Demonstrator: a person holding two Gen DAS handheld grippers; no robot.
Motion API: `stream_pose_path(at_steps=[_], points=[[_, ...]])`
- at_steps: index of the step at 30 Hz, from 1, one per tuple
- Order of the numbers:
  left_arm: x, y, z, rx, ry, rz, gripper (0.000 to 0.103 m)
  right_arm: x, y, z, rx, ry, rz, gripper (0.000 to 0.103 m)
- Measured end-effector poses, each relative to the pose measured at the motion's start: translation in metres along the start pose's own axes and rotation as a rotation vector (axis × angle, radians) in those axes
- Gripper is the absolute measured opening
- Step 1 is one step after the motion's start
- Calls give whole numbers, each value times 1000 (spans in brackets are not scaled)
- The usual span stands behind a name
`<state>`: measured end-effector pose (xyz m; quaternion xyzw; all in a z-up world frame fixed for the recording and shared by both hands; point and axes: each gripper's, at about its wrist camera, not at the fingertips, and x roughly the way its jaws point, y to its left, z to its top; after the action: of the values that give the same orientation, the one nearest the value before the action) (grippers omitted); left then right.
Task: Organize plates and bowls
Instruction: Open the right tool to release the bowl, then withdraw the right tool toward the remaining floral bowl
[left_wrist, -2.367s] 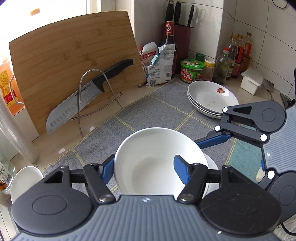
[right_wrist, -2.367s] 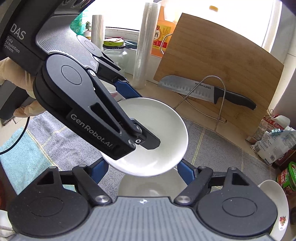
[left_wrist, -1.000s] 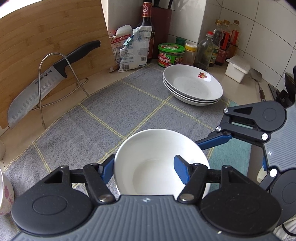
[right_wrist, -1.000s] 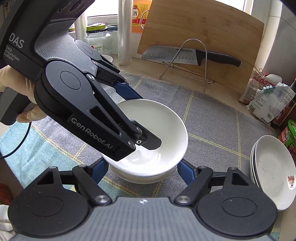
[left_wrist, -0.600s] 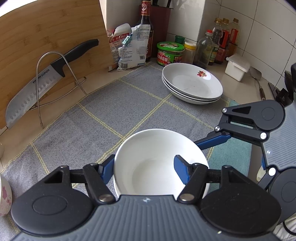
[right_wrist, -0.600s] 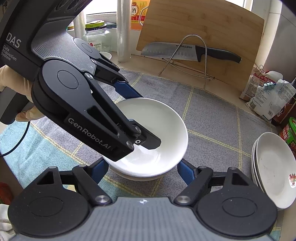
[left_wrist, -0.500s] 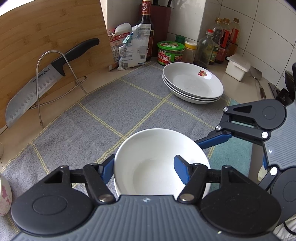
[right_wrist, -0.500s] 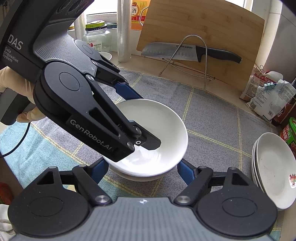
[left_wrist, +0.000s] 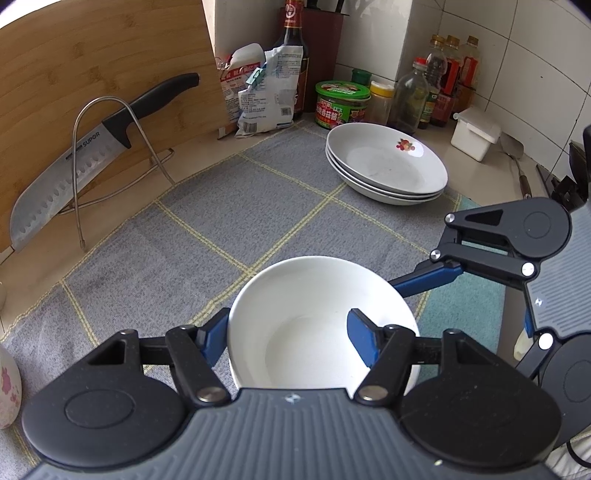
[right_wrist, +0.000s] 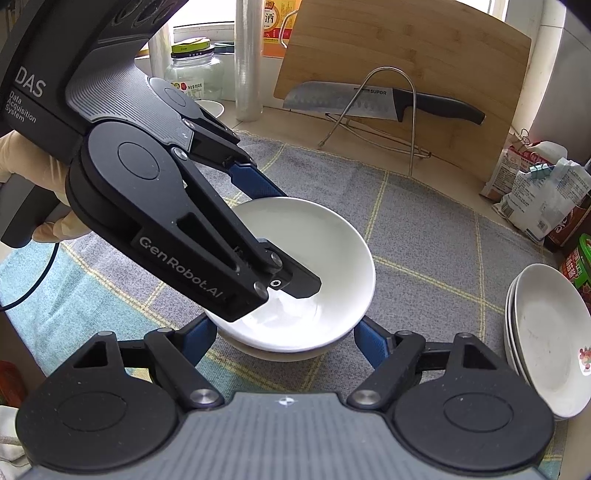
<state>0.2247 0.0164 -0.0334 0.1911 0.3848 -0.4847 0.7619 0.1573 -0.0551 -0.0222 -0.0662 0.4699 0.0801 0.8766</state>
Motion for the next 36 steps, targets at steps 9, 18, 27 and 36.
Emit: stream_pose_path(at_steps=[9, 18, 27, 36], points=[[-4, -2, -1, 2, -31, 6, 76, -5, 1, 1, 1, -42, 10, 101], [-28, 7, -6, -65, -117, 59, 90, -13, 0, -1, 23, -80, -4, 103], [-58, 9, -39, -157, -194, 206, 96, -20, -12, -9, 106, -115, -76, 103], [-77, 0, -79, -239, -222, 244, 96, -27, -12, -14, 180, -133, -137, 103]])
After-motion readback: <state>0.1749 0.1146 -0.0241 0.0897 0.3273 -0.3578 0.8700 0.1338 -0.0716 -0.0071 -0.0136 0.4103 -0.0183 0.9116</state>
